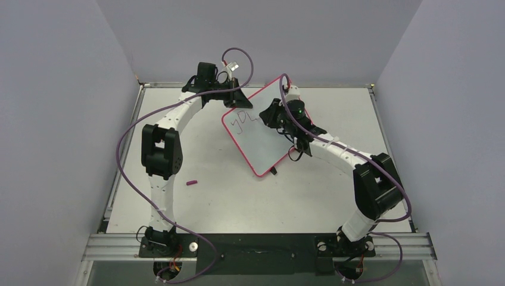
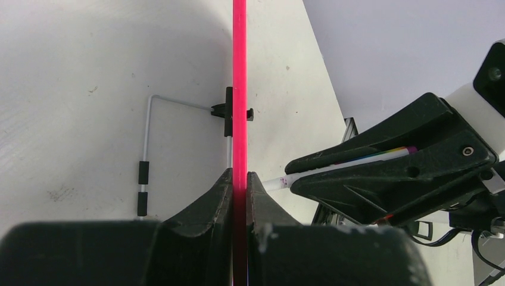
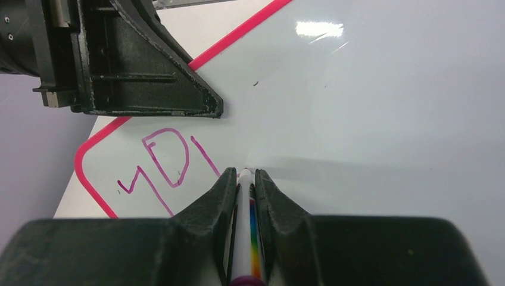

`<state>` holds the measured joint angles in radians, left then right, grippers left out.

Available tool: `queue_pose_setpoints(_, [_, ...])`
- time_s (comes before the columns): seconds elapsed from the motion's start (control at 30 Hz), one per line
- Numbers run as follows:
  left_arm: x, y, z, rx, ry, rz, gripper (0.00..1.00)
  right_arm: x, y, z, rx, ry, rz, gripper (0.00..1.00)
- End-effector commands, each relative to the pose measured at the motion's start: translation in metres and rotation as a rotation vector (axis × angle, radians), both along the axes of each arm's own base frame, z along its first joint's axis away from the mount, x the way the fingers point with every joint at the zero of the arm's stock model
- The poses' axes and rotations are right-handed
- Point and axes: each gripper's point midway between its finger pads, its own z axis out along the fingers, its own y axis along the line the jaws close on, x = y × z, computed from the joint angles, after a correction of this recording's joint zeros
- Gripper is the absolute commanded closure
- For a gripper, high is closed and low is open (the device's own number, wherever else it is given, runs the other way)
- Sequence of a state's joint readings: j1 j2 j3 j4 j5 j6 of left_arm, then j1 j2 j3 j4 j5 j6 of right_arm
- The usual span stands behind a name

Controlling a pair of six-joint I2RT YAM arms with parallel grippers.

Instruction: Write a sentence on the whiteboard

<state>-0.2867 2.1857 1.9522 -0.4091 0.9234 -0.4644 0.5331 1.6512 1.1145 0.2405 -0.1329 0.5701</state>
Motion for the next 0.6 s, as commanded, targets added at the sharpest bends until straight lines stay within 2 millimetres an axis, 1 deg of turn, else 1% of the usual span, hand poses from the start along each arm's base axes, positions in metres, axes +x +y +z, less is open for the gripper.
queue_pose_setpoints(0.0, [-0.026,-0.009,0.083,-0.117,-0.153,-0.095,1.0,0.016,-0.002,0.029,0.013,-0.062,-0.03,1.0])
queue_pose_setpoints(0.03, [-0.026,-0.009,0.084,-0.118,-0.155,-0.096,1.0,0.017,-0.002,0.032,0.015,-0.068,-0.03,1.0])
queue_pose_setpoints(0.07, [-0.026,-0.009,0.083,-0.117,-0.154,-0.096,1.0,0.019,-0.001,0.03,0.013,-0.064,-0.03,1.0])
queue_pose_setpoints(0.13, [-0.027,-0.009,0.084,-0.118,-0.156,-0.096,1.0,0.022,0.001,0.036,0.019,-0.073,-0.029,1.0])
queue_pose_setpoints(0.23, [-0.027,-0.009,0.085,-0.118,-0.159,-0.096,1.0,0.025,0.004,0.037,0.022,-0.072,-0.027,1.0])
queue_pose_setpoints(0.4, [-0.028,-0.009,0.085,-0.119,-0.16,-0.097,1.0,0.032,0.008,0.046,0.033,-0.084,-0.027,1.0])
queue_pose_setpoints(0.57, [-0.028,-0.009,0.086,-0.122,-0.162,-0.099,1.0,0.038,0.011,0.048,0.04,-0.085,-0.027,1.0])
